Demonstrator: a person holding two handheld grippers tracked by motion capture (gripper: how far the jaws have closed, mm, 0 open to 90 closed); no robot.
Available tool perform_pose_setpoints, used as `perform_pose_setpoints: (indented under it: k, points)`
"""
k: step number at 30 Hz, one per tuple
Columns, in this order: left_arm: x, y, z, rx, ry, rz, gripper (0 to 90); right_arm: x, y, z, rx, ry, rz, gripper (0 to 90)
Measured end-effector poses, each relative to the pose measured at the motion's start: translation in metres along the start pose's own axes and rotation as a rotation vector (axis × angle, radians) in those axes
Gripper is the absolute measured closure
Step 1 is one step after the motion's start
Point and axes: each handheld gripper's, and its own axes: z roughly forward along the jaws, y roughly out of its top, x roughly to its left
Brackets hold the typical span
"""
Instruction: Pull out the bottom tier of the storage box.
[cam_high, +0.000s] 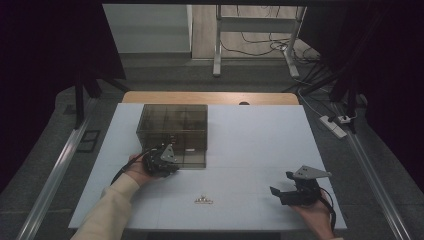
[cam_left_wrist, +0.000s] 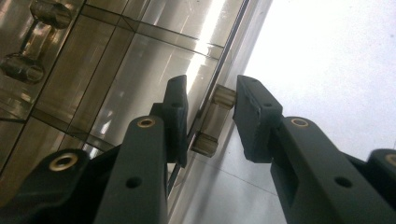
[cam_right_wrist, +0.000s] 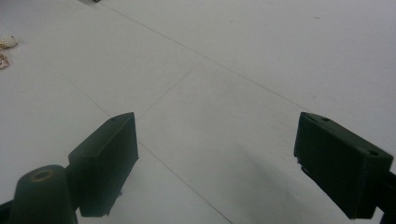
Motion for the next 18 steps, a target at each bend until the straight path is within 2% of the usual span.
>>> perform_pose_setpoints:
  k: [18]
  points:
    - [-0.0043, -0.001, -0.0022, 0.004, -0.01, 0.005, 66.1, -0.0004, -0.0003, -0.0004, -0.001, 0.002, 0.001, 13.1]
